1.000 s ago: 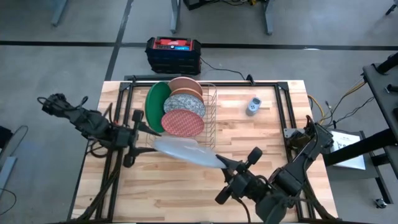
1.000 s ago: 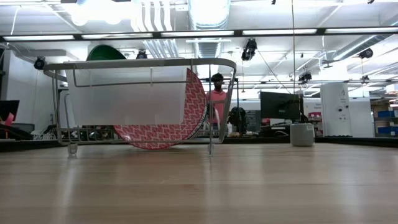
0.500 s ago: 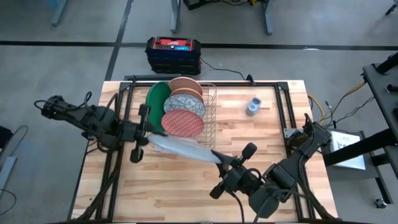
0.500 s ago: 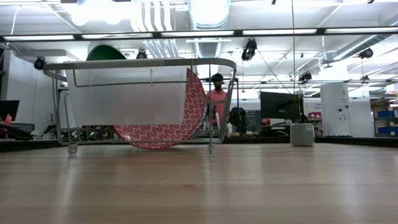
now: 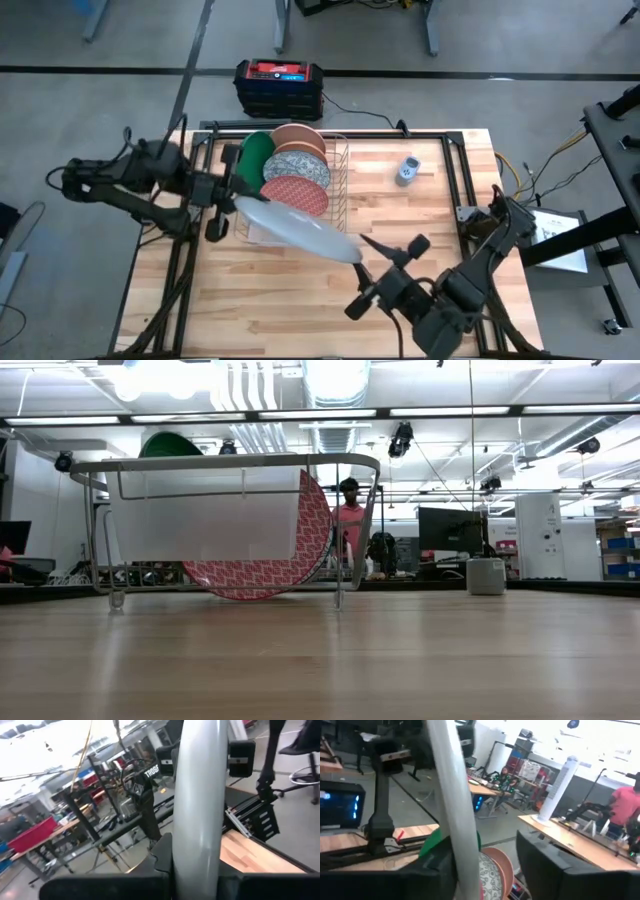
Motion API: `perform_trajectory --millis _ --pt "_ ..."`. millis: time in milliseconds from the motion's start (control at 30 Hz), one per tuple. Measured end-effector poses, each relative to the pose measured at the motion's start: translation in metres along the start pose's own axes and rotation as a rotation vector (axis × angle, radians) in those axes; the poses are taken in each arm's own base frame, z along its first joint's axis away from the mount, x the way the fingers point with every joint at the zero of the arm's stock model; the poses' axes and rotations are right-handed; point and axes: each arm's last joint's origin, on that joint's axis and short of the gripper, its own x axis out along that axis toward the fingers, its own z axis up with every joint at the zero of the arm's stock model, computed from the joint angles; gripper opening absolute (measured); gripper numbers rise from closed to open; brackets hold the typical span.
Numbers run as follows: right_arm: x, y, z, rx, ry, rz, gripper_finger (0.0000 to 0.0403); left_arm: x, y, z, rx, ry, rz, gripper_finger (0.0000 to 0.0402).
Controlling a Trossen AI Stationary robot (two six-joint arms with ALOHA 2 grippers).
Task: Sort dishes
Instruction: Put the gray plate in the dish rack
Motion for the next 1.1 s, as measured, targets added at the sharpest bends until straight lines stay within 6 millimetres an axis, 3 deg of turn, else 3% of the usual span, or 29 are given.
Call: perform_trajectory --millis 267,500,567,800,967,1100 --pt "-0.034 0.002 -0.001 0.011 -0.024 0.053 0.0240 0.017 0.050 0.002 -0.032 -0.016 -0.231 0.0005" --pt "-0.057 0.010 -0.018 -0.007 -0.033 0.252 0.0253 0.031 0.099 -0.028 -0.130 -0.179 -0.641 0.0004" --pt "-0.057 0.019 -0.033 0.029 -0.012 0.257 0.0246 0.036 0.110 -0.043 -0.171 -0.217 -0.714 0.0004" --pt "-0.032 0.055 -0.073 0.092 0.030 0.182 0.0236 0.056 0.130 -0.072 -0.186 -0.155 -0.661 0.0004" --pt "-0.013 0.077 -0.089 0.051 0.012 0.061 0.0252 0.060 0.139 -0.071 -0.124 -0.137 -0.610 0.0004" --pt "-0.009 0.078 -0.084 0.089 -0.006 -0.009 0.0265 0.059 0.146 -0.068 -0.067 -0.125 -0.565 0.0004"
